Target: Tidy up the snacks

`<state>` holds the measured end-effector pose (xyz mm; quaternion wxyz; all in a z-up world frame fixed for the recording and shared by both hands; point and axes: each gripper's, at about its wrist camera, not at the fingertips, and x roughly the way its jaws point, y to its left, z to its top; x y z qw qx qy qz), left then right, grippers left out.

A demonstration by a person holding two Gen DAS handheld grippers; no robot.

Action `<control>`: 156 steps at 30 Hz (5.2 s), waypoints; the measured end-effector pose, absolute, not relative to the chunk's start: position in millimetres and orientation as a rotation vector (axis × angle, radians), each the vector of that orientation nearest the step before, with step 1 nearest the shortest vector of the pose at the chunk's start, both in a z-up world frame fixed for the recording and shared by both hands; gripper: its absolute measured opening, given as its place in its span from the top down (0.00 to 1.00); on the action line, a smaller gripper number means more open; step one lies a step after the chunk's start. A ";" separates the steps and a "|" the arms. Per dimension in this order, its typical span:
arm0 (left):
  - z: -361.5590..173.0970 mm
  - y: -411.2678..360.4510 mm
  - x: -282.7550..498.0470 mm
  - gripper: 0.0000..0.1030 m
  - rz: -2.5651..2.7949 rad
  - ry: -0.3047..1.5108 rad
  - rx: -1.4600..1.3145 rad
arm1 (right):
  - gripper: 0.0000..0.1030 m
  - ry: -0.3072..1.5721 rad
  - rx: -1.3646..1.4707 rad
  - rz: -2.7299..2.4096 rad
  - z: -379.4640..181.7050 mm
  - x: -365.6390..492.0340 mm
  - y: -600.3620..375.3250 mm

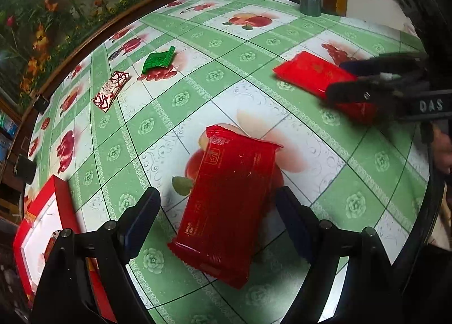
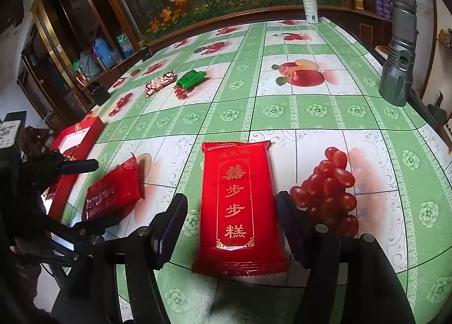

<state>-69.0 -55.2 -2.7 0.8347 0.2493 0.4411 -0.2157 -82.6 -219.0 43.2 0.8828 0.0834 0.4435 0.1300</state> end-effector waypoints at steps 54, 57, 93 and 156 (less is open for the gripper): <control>23.6 36.2 -86.1 0.56 -0.295 0.880 0.018 | 0.51 1.030 0.236 0.260 47.3 -80.2 -120.4; 37.8 49.2 -97.5 0.56 -0.294 0.832 0.000 | 0.51 1.051 0.287 0.303 49.2 -77.0 -108.6; 23.2 260.3 -98.1 0.56 0.276 0.804 -0.140 | 0.52 0.960 0.113 0.703 78.5 -51.8 147.3; 19.0 8.4 191.2 0.27 -0.045 0.998 0.028 | 0.32 0.893 0.827 0.117 41.7 63.2 -235.3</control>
